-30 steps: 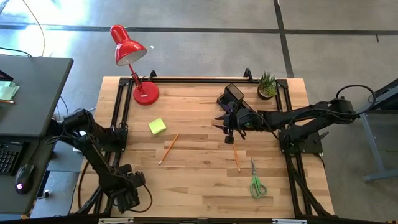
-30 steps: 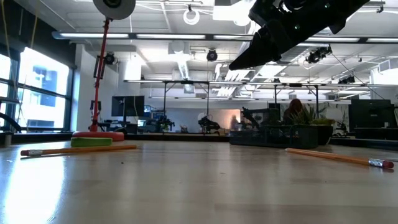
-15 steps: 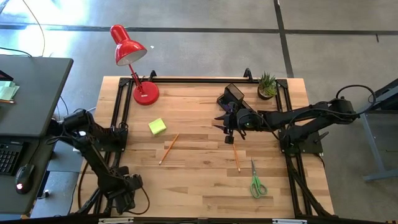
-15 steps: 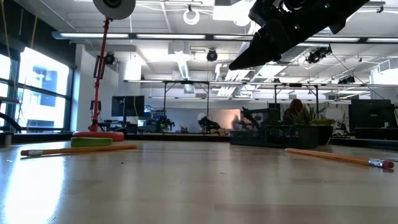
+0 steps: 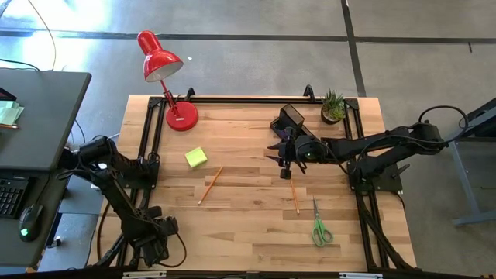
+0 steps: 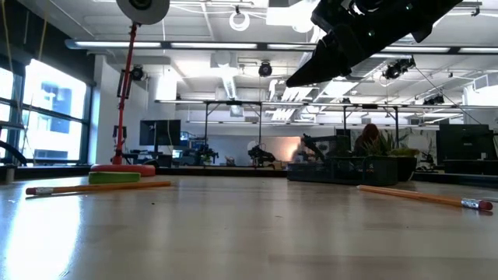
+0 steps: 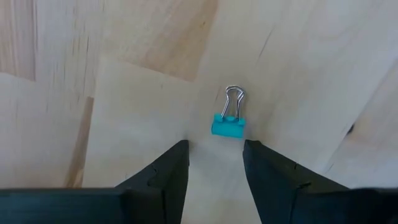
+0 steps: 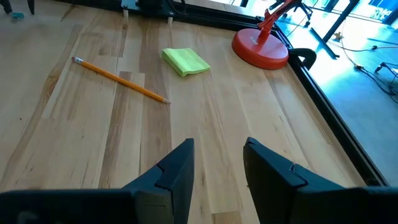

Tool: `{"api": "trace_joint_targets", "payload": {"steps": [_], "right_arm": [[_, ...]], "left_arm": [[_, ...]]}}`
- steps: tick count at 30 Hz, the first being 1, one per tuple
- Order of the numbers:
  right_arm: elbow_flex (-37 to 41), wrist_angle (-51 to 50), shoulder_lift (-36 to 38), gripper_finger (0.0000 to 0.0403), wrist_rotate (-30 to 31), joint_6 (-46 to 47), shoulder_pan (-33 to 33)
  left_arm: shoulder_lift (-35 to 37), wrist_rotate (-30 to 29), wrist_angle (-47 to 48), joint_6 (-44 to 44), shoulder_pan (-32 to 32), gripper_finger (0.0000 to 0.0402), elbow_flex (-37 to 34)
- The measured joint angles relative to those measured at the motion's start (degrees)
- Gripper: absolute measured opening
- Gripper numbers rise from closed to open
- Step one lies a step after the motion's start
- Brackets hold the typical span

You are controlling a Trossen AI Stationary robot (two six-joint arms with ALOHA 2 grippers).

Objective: Pick and place office supplies into organizer
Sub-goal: Put the blue binder clip into the black desk organizer

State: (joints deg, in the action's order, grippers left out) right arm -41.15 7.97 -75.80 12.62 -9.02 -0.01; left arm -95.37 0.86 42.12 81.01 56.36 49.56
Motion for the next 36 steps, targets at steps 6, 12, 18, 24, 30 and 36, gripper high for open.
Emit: {"api": "trace_joint_targets", "payload": {"steps": [6,12,18,24,30,36], "right_arm": [[0.0,0.0,0.0,0.0129,0.0,0.0,0.0],[0.0,0.0,0.0,0.0129,0.0,0.0,0.0],[0.0,0.0,0.0,0.0129,0.0,0.0,0.0],[0.0,0.0,0.0,0.0129,0.0,0.0,0.0],[0.0,0.0,0.0,0.0129,0.0,0.0,0.0],[0.0,0.0,0.0,0.0129,0.0,0.0,0.0]], "left_arm": [[0.0,-1.0,-0.1,-0.3,0.0,0.014,0.0],[0.0,-4.7,-0.3,-1.7,0.0,0.014,0.0],[0.0,-4.4,-0.3,-1.4,-0.1,0.014,0.0],[0.0,-3.4,-0.5,-1.3,-0.1,0.014,0.0],[0.0,-2.3,-0.3,-1.3,-0.1,0.012,0.0],[0.1,-0.9,-0.3,-1.3,-0.2,0.0081,0.0]]}}
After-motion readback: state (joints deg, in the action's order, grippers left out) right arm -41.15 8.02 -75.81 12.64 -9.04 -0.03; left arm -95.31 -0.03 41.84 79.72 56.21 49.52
